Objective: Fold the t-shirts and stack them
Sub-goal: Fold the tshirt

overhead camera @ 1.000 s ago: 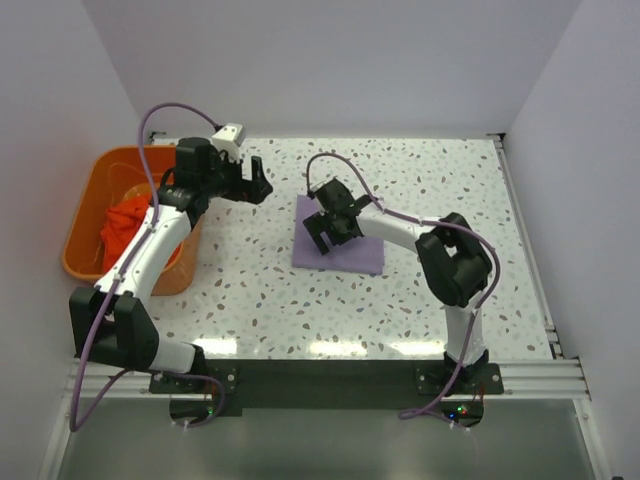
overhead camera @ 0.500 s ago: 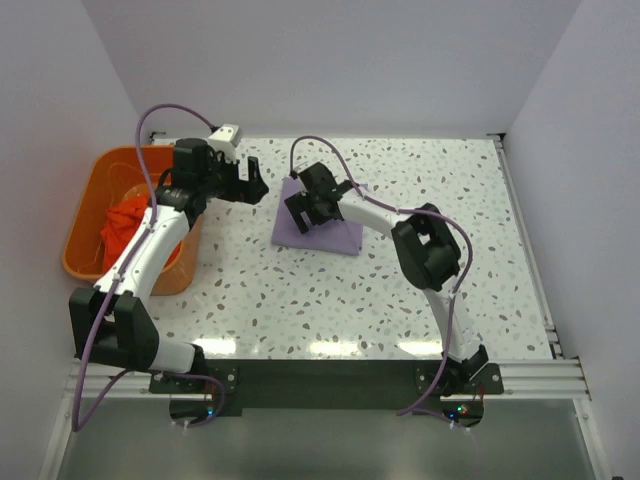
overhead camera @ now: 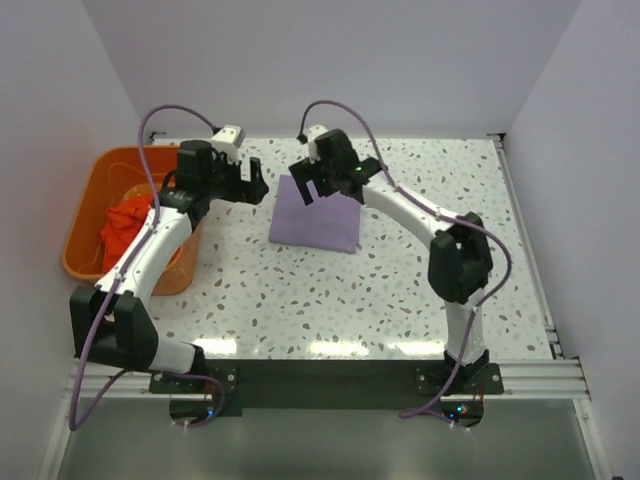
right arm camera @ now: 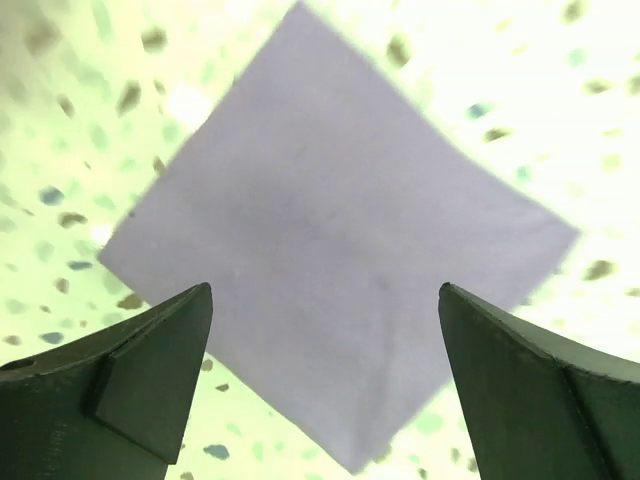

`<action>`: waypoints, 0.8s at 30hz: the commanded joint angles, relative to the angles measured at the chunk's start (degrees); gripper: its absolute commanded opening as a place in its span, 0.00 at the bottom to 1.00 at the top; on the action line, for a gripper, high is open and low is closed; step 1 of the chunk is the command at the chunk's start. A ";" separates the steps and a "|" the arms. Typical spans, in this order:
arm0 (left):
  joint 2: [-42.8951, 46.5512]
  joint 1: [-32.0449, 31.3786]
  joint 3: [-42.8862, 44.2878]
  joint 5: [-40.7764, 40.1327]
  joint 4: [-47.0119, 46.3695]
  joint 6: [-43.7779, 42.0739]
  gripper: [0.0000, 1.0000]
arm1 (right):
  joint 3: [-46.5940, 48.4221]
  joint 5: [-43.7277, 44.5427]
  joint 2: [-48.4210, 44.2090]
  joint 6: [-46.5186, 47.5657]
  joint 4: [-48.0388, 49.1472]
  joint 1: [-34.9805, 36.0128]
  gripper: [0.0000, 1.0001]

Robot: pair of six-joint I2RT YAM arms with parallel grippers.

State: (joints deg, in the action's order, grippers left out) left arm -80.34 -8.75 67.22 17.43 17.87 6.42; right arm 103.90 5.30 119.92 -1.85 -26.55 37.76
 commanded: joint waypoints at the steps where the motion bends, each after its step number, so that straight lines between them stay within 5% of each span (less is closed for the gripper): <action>1: -1.13 -6.68 1.06 -8.18 -3.20 -1.14 1.00 | -1.14 -0.81 -11.98 0.18 -1.14 -5.23 0.99; 13: -22.66 -23.66 11.87 -20.77 -0.03 5.45 1.00 | -12.57 -2.14 -23.41 1.50 -7.03 -19.83 0.99; 24: -39.98 -24.12 19.00 -24.63 2.34 10.72 1.00 | -17.41 -2.40 -26.23 1.58 -7.64 -22.11 0.99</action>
State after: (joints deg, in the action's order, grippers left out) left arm -118.32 -33.71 83.31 -4.51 18.96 14.46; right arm 86.08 3.29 97.65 -0.99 -34.20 16.69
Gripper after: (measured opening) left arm 0.997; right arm 0.986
